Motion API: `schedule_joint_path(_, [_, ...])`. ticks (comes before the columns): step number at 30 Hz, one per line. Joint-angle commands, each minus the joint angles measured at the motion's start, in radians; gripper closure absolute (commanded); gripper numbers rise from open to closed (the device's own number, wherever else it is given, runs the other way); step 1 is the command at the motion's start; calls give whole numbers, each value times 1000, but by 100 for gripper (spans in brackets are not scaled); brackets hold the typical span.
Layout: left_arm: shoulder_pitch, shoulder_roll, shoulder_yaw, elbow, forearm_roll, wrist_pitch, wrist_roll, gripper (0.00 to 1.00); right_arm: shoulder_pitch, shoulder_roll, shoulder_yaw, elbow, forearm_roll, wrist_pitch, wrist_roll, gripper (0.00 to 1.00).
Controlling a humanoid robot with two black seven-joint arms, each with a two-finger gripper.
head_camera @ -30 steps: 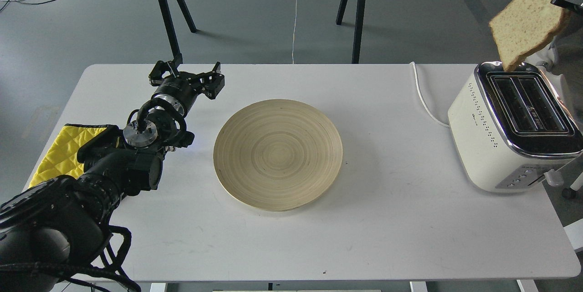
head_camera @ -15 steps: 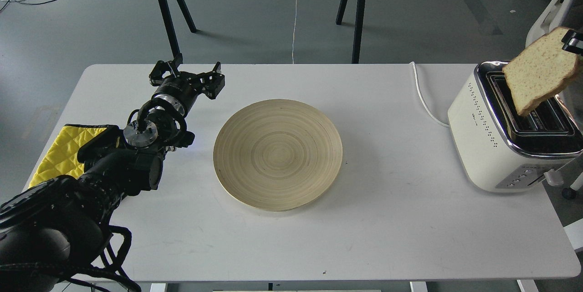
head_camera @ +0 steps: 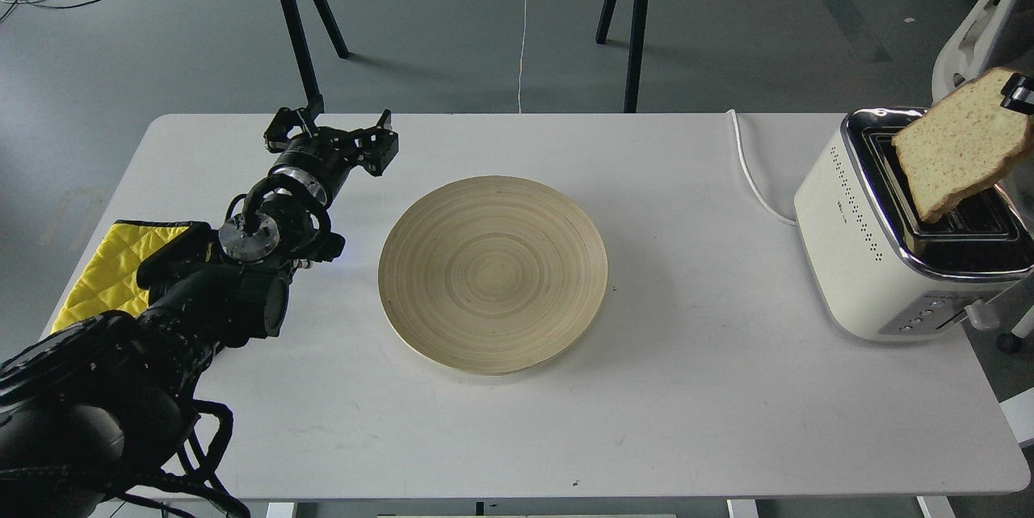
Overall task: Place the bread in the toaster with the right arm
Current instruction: 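Lower the bread slice into the toaster slot with the right gripper, then open the right gripper and raise it off the toaster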
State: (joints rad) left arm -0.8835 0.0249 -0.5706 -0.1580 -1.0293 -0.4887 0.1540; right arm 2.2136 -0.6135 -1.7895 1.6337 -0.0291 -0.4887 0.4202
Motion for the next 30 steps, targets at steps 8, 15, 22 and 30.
schedule_joint_path(8, [0, 0, 0, 0, 0, 0, 1, 0, -61, 3, 30, -3, -2, 0, -1, 88])
schedule_joint_path(15, [0, 0, 0, 0, 0, 0, -1, 0, -86, 1, 58, -6, 12, 0, -3, 33])
schedule_joint_path(22, [0, 0, 0, 0, 0, 0, -1, 0, -84, -2, 84, -12, 17, 0, -1, 4])
schedule_joint_path(30, [0, 0, 0, 0, 0, 0, 1, 0, -81, -93, 364, -26, 26, 0, 6, 4])
